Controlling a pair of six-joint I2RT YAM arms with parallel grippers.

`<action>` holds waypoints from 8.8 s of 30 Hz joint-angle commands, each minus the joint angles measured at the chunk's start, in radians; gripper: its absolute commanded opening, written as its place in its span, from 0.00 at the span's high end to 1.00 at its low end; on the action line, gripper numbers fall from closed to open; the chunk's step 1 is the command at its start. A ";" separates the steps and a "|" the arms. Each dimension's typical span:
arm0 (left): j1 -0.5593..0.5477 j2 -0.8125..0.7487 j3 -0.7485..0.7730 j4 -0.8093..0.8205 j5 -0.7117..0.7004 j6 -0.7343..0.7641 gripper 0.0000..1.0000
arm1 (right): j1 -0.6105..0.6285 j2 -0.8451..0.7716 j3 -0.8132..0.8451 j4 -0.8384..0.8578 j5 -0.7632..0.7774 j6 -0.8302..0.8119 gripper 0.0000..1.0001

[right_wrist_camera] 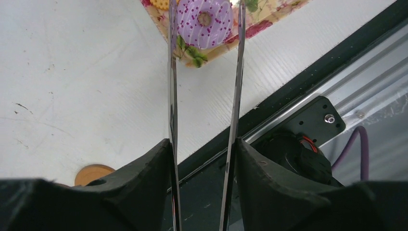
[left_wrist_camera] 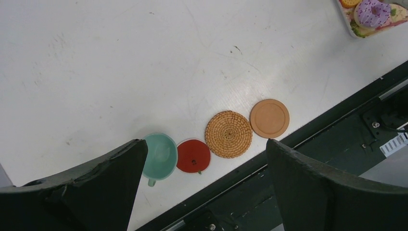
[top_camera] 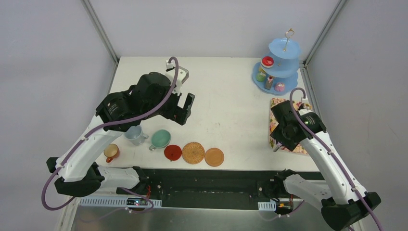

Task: Serve the afternoon tea

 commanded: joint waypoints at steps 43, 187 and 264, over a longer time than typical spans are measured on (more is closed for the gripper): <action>-0.007 -0.026 0.011 -0.020 0.034 0.018 0.00 | -0.128 -0.025 -0.135 0.144 -0.134 -0.034 0.43; -0.006 -0.078 -0.028 -0.028 -0.063 0.104 0.00 | -0.187 0.697 0.810 0.452 -0.228 -0.432 0.45; -0.081 -0.183 -0.158 0.004 -0.076 0.138 0.00 | -0.379 0.586 0.059 0.636 0.197 0.068 0.45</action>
